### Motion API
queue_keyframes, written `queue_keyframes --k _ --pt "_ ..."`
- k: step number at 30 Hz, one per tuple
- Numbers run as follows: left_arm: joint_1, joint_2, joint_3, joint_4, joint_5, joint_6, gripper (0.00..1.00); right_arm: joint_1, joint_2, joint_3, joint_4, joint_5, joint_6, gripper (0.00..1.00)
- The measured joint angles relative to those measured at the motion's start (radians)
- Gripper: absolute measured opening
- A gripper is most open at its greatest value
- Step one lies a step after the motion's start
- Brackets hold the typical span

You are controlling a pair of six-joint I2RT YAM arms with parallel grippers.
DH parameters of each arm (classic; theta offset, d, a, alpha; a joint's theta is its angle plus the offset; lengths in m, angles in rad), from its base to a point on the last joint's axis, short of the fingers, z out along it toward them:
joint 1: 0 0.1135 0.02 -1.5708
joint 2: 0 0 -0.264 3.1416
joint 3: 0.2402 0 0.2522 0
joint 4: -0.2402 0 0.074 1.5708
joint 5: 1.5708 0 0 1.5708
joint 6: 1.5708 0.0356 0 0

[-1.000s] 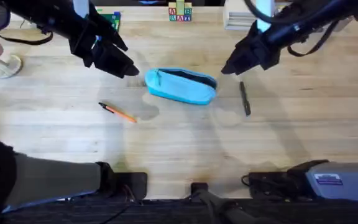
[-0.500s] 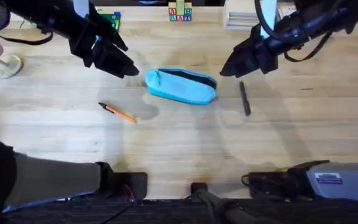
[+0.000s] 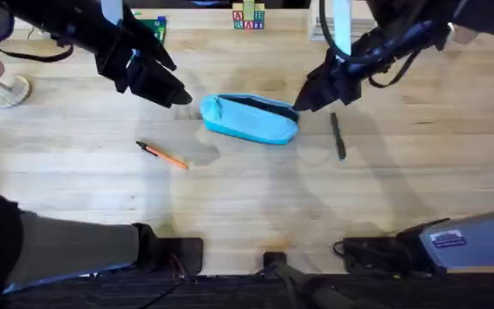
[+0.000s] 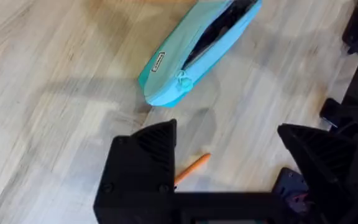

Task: Unzip the bag, pick up the pens from the table one at a time and place them inside, then zip the bag closed.

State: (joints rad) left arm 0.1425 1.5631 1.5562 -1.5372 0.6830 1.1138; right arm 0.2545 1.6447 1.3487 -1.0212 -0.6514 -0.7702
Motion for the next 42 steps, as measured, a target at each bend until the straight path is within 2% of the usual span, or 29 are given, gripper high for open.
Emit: queue_keyframes --k 16,42 --pt "0.0 0.0 0.0 0.0 0.0 0.0 0.995 0.024 0.08 -0.002 0.09 0.015 -0.024 0.03" --pt "0.0 0.0 0.0 0.0 0.0 0.0 0.996 0.07 0.158 -0.003 0.095 0.053 -0.046 0.03"
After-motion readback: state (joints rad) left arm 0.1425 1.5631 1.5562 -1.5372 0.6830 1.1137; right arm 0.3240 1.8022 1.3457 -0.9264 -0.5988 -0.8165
